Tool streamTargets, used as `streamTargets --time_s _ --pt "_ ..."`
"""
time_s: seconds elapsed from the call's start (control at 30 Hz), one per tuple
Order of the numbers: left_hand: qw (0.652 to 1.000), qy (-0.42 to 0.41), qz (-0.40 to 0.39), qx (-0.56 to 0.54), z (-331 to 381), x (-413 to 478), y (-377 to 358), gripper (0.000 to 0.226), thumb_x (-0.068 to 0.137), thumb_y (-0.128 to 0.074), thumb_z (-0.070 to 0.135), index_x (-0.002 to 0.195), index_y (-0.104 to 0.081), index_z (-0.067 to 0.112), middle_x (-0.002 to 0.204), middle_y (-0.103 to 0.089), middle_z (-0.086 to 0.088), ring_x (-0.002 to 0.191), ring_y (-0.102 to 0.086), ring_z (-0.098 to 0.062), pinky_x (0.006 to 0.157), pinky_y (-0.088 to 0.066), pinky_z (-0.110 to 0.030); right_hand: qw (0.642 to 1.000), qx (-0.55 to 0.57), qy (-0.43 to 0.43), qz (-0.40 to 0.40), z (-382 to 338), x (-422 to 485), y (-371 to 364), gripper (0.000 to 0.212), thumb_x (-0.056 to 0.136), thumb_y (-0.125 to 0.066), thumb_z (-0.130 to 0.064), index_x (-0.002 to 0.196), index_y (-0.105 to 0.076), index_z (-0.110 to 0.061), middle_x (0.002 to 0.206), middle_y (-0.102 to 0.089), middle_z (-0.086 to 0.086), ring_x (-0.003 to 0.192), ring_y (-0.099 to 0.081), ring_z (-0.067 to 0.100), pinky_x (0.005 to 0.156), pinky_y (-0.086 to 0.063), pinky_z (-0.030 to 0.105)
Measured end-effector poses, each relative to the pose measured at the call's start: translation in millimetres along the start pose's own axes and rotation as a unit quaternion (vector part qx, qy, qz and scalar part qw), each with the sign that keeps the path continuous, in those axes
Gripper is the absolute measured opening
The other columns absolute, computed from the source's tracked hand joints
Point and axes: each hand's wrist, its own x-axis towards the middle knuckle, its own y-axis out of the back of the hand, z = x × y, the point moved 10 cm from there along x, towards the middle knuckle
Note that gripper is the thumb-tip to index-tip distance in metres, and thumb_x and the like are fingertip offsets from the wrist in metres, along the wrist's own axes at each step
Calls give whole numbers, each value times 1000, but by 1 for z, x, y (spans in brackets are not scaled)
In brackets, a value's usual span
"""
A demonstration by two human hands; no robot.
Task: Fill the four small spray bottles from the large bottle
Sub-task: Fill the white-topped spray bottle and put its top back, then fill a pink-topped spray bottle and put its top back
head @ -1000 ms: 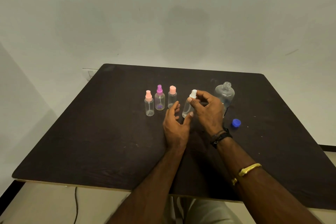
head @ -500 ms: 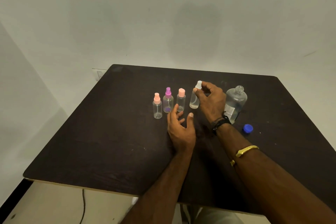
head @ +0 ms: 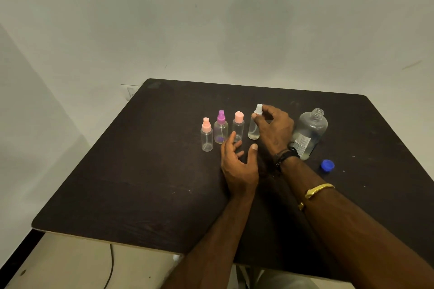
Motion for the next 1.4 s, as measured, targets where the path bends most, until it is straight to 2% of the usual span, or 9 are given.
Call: streamTargets --time_s 0.3,0.5,0.63,0.7,0.83,1.03,1.13,1.27,1.4 --pt "1000 2 -1 0 2 -1 0 61 88 -77 17 143 -50 14 133 -59 4 120 -60 -5 95 -56 -26 1000 -5 2 1 -8 -4 3 41 89 -74 -35 124 -69 -14 116 -72 8 102 -68 20 91 -58 36" --pt "1000 10 -3 -8 3 -3 2 63 87 -75 26 144 -51 16 131 -63 -1 119 -61 -6 95 -57 -29 997 -26 56 45 -40 -4 15 46 88 -75 -38 127 -67 -15 123 -67 8 111 -61 23 92 -52 35" --pt "1000 20 -2 -16 4 -3 3 63 84 -73 23 143 -52 17 127 -63 5 116 -63 -4 95 -58 -32 993 -15 117 27 -67 -11 7 39 89 -74 -37 122 -70 -17 111 -70 3 87 -63 14 78 -56 29" --pt "1000 9 1 -8 7 -3 4 61 83 -70 23 142 -53 17 128 -63 6 117 -63 -6 94 -58 -33 991 -27 132 -6 -72 -16 -4 36 91 -72 -37 122 -71 -18 112 -71 2 87 -64 12 80 -57 28" --pt "1000 1 -5 19 8 -3 3 58 85 -66 22 141 -54 18 139 -59 1 123 -62 -13 98 -57 -41 991 -48 111 -55 -65 -22 -20 30 95 -67 -36 120 -72 -20 117 -72 3 101 -67 18 90 -55 32" --pt "1000 -8 -8 28 10 -3 4 59 84 -65 20 142 -53 17 141 -58 0 127 -60 -15 101 -55 -42 992 -64 89 -60 -58 -23 -23 23 99 -60 -28 116 -73 -19 115 -72 3 102 -66 18 87 -45 22" --pt "999 -13 -7 40 12 -4 4 57 86 -67 15 141 -53 16 142 -57 -1 127 -59 -15 103 -54 -41 993 -65 83 -61 -58 -23 -21 23 100 -59 -27 117 -72 -18 115 -71 3 102 -65 18 87 -45 22" --pt "997 -32 -13 62 16 -4 2 56 89 -68 13 142 -52 13 144 -56 -2 132 -54 -15 108 -50 -37 993 -54 94 -50 -60 -25 -12 22 97 -62 -26 114 -73 -18 112 -71 4 99 -66 19 87 -51 28" --pt "997 -53 -8 58 20 -5 3 57 88 -71 15 142 -53 13 141 -52 9 129 -56 -12 106 -50 -30 993 -54 100 -35 -59 -28 2 21 96 -63 -28 112 -74 -19 111 -72 2 100 -66 16 86 -49 24"
